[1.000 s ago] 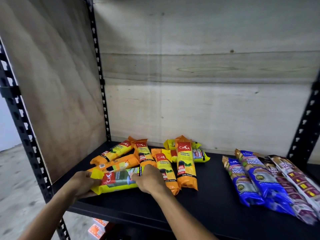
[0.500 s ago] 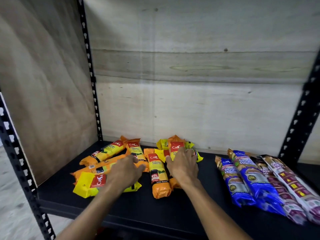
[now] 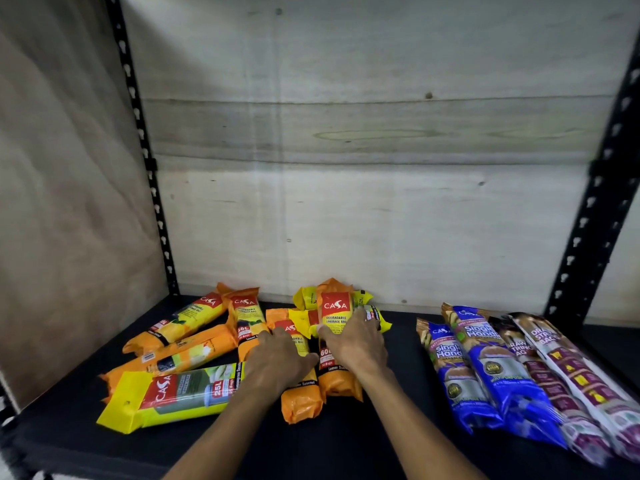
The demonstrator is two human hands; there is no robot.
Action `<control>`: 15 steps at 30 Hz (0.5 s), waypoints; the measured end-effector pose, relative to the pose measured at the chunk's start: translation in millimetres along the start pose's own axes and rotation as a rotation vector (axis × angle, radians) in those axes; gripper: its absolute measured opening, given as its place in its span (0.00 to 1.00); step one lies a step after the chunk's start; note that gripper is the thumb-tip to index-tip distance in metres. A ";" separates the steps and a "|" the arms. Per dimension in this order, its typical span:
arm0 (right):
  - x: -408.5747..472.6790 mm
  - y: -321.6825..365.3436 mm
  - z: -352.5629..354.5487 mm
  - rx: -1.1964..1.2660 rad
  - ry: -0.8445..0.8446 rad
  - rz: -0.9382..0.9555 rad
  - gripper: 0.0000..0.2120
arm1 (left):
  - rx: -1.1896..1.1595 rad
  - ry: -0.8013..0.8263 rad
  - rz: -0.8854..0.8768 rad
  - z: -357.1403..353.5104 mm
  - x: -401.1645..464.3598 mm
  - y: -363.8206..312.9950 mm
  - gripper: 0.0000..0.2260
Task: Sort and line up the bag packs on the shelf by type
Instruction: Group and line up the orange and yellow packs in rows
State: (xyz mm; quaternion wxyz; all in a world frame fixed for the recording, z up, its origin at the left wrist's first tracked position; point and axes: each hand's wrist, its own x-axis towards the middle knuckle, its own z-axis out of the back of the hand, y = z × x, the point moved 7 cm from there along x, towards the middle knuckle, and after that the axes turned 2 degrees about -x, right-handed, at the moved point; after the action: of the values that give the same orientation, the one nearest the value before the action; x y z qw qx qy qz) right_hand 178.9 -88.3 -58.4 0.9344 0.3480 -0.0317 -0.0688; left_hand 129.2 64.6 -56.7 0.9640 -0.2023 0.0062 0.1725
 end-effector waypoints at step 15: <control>-4.4 -1.9 17.3 -0.054 -0.027 0.013 0.33 | -0.041 -0.070 -0.002 3.7 0.5 0.0 0.32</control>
State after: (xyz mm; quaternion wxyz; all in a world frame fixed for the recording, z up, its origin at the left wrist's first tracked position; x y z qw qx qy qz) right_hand 172.5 -100.1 -46.6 0.9434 0.3214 -0.0448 -0.0686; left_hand 129.5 66.2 -53.3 0.9594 -0.2158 -0.0313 0.1787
